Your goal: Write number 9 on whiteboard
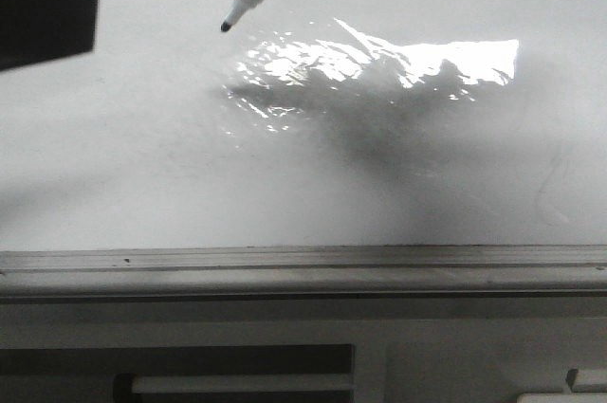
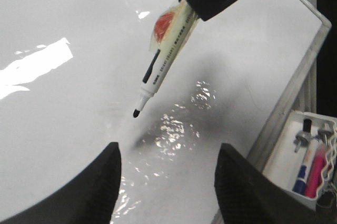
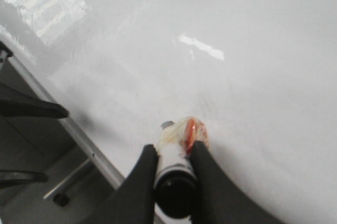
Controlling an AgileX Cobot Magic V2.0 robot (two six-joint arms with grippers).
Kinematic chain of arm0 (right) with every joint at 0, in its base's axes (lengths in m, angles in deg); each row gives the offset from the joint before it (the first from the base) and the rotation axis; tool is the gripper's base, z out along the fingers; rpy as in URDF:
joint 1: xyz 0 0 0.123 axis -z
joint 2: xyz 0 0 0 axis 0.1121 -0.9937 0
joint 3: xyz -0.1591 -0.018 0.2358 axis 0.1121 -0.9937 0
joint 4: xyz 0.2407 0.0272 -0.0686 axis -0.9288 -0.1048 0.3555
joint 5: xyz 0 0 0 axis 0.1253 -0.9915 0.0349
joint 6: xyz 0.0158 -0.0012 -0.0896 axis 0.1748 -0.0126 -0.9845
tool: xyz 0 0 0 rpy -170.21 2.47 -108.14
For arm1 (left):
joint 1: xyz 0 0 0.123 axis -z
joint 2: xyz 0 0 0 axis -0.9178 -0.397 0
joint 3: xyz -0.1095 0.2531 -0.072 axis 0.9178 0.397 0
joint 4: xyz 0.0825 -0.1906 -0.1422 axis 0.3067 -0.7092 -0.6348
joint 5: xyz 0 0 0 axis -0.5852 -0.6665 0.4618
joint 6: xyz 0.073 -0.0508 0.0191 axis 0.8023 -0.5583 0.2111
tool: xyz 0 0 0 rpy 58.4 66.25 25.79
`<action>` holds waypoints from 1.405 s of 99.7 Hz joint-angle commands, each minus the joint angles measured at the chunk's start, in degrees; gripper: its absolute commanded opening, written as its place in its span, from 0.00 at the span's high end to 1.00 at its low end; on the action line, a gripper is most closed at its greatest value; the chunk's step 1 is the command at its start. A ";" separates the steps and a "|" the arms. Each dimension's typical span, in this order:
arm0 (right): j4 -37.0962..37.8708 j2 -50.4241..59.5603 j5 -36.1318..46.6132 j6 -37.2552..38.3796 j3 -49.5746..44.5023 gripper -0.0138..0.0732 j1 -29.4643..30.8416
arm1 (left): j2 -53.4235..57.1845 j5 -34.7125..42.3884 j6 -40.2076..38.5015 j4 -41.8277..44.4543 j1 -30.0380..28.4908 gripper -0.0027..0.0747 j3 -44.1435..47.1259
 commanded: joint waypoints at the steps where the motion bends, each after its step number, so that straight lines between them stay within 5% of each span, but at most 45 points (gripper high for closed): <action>1: 0.45 0.28 2.08 0.23 4.30 0.92 2.01 | 2.39 3.33 -0.20 -2.38 -1.17 0.48 -1.43; 48: 0.10 -15.25 -7.04 0.35 15.63 0.92 3.88 | 3.23 3.58 -0.20 -3.14 -2.71 0.50 -1.43; 63: 1.56 -14.35 -13.78 0.35 15.76 0.92 3.86 | 3.23 3.58 -0.20 -3.14 -2.71 0.50 -1.43; 98: 4.72 -12.19 -11.85 0.35 20.54 0.92 3.86 | 3.23 3.58 -0.20 -3.14 -2.71 0.50 -1.43; 120: 4.36 -13.02 -15.87 2.09 19.66 0.92 3.79 | 3.23 2.75 -0.20 -3.14 -2.71 0.50 -1.43; 140: -2.34 -13.12 -12.54 2.20 9.19 0.92 3.06 | 3.23 2.47 -0.20 -3.14 -2.71 0.50 -1.43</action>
